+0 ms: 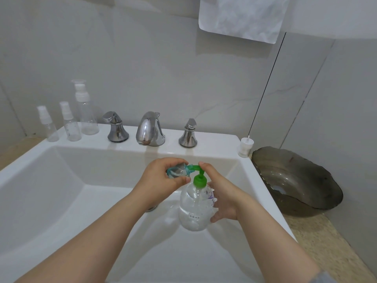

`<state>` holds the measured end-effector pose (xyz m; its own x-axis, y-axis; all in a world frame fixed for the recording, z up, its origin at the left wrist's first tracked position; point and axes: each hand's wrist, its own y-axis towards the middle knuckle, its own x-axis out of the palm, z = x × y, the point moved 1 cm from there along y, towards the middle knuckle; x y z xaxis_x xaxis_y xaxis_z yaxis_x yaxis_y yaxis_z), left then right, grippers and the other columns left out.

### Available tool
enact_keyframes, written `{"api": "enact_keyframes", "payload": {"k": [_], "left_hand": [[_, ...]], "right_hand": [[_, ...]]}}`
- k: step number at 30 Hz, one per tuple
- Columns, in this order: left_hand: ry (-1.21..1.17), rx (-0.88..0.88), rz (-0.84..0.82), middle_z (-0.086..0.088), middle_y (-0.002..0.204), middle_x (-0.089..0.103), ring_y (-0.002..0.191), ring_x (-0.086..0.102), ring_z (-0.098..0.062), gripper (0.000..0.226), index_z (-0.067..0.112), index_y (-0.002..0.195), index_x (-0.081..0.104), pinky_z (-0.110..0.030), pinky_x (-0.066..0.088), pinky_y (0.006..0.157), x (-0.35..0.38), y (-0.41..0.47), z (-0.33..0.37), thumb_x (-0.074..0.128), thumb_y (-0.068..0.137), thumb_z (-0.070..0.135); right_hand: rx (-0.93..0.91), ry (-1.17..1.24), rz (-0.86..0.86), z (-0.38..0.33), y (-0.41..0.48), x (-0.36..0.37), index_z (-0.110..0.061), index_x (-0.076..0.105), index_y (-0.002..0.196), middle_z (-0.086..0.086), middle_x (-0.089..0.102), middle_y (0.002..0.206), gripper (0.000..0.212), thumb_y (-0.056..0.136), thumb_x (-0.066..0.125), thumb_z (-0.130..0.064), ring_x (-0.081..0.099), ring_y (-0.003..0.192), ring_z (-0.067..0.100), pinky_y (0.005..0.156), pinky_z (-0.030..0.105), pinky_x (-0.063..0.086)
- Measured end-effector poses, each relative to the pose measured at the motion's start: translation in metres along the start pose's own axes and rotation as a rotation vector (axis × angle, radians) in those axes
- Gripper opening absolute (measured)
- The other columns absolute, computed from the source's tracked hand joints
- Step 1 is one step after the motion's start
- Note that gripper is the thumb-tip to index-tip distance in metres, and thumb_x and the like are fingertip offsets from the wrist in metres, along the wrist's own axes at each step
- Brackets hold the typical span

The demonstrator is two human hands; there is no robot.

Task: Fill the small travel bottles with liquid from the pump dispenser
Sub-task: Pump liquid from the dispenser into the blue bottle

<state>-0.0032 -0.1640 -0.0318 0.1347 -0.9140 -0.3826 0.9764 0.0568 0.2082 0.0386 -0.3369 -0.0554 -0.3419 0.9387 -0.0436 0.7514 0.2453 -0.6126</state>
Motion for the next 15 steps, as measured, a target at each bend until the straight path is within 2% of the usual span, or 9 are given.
{"api": "enact_keyframes", "payload": {"k": [5,10,15], "left_hand": [[-0.005,-0.018,0.000,0.013,0.094,0.069,0.085,0.064,0.003,0.031,0.030,0.098,0.069,-0.010,0.048,0.075,0.0003,0.0007,-0.0010,0.079,0.073,0.014],[-0.032,-0.023,-0.012,0.009,0.088,0.071,0.080,0.065,-0.001,0.027,0.034,0.087,0.070,-0.009,0.050,0.072,0.0003,0.0002,-0.0009,0.079,0.073,0.012],[-0.104,-0.082,-0.072,0.007,0.081,0.072,0.076,0.067,-0.007,0.025,0.026,0.090,0.073,-0.031,0.057,0.081,0.0012,-0.0007,-0.0029,0.078,0.074,0.009]], "right_hand": [[-0.008,0.016,0.022,0.0020,0.0034,0.0026,-0.031,0.058,0.126,0.010,0.049,0.138,0.092,0.049,0.061,-0.081,0.042,0.131,0.038,0.107,0.066,0.027],[-0.031,0.030,0.036,0.0036,0.0068,0.0055,-0.036,0.053,0.130,0.009,0.046,0.142,0.088,0.055,0.057,-0.082,0.039,0.133,0.038,0.107,0.067,0.023],[-0.061,0.030,0.056,0.0046,0.0088,0.0038,-0.033,0.059,0.124,0.009,0.052,0.135,0.062,0.077,0.050,-0.073,0.046,0.126,0.038,0.106,0.067,0.027]]}}
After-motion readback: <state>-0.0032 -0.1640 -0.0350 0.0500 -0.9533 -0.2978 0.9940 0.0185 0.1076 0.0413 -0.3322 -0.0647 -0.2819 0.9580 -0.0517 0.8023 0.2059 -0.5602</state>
